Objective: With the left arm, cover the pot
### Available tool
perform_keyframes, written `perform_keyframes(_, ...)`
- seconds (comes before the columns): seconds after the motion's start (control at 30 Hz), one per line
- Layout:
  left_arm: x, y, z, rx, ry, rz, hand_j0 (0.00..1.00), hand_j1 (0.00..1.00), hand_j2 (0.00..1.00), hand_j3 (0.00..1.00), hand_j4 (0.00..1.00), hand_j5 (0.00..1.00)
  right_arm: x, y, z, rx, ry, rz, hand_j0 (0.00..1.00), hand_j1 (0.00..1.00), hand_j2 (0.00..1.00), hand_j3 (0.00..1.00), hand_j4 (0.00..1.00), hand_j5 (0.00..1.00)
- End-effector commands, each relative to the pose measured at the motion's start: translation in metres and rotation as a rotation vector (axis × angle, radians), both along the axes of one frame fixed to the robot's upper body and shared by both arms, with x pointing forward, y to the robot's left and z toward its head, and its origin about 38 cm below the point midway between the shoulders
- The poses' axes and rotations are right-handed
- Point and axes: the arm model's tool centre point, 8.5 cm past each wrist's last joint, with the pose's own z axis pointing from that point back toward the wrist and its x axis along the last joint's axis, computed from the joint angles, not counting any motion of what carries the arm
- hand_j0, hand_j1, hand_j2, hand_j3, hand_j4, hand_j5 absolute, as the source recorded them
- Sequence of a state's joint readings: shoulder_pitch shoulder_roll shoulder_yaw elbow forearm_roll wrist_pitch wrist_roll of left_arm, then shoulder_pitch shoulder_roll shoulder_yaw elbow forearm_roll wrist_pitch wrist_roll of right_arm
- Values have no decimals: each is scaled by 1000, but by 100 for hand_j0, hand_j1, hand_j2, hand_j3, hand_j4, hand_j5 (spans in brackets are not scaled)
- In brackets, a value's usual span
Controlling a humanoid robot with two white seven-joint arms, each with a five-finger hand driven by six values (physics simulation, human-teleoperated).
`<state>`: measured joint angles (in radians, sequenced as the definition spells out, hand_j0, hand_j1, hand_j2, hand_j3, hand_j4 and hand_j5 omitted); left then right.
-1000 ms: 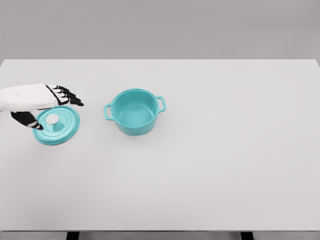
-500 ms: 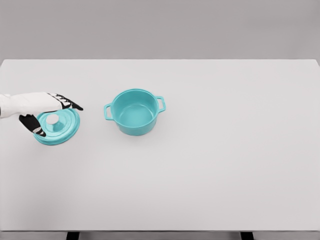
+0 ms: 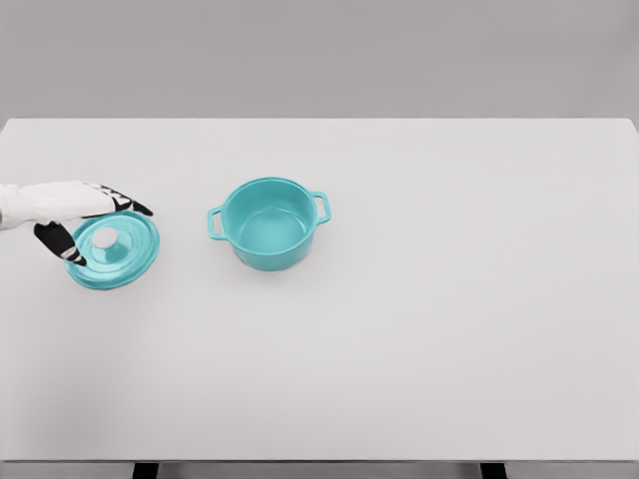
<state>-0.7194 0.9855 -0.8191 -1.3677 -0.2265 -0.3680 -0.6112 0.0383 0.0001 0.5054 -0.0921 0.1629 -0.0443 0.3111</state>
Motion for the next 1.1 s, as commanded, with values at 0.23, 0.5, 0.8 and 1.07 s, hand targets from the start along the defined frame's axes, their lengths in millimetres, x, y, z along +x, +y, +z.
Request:
perform_keyframes(0.23, 3, 5, -9, 9, 16, 24, 80, 80, 80, 80, 80, 80, 0, 0, 0, 0, 0, 1, 100, 100, 100, 100, 100, 100)
perform_keyframes(0.5, 2, 9, -11, 13, 24, 31, 80, 80, 80, 80, 80, 80, -1, 0, 0, 0, 2, 0, 100, 100, 100, 100, 100, 100)
perform_keyframes(0.8, 3, 8, -13, 17, 27, 29, 79, 79, 79, 79, 79, 79, 0, 0, 0, 0, 0, -1, 100, 100, 100, 100, 100, 100)
perform_keyframes(1.07, 4, 5, -20, 24, 36, 28, 76, 76, 76, 76, 76, 76, -1, 0, 0, 0, 2, -1, 100, 100, 100, 100, 100, 100)
